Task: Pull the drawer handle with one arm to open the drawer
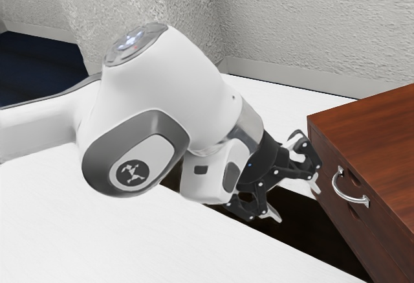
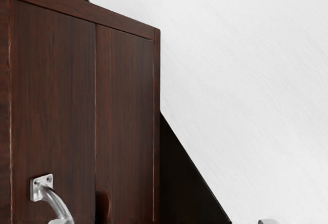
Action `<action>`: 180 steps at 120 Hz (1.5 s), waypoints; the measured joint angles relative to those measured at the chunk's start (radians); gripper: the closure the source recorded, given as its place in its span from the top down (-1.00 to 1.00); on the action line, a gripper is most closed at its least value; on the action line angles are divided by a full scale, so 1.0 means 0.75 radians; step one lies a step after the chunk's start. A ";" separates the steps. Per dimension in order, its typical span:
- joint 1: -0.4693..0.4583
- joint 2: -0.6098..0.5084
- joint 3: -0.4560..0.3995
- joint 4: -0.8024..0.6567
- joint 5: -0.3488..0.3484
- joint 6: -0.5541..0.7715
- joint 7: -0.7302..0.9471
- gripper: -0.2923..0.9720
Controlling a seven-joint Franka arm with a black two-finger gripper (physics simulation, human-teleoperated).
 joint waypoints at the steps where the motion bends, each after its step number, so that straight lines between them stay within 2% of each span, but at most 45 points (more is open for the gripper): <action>1: 0.000 0.008 0.000 0.007 0.000 0.004 0.000 0.17; 23: 0.003 0.175 0.053 0.104 -0.002 0.088 0.001 0.15; 45: 0.037 0.268 0.082 0.177 -0.008 0.133 0.004 0.14; 62: 0.056 0.307 0.084 0.184 -0.053 0.147 0.009 0.12; 103: 0.047 0.349 0.079 0.179 -0.132 0.164 0.020 -0.02; 136: 0.009 0.355 0.072 0.176 -0.144 0.173 0.025 -0.08; 162: 0.034 0.377 0.071 0.180 -0.145 0.190 0.027 -0.11; 180: 0.050 0.383 0.071 0.181 -0.147 0.197 0.029 -0.20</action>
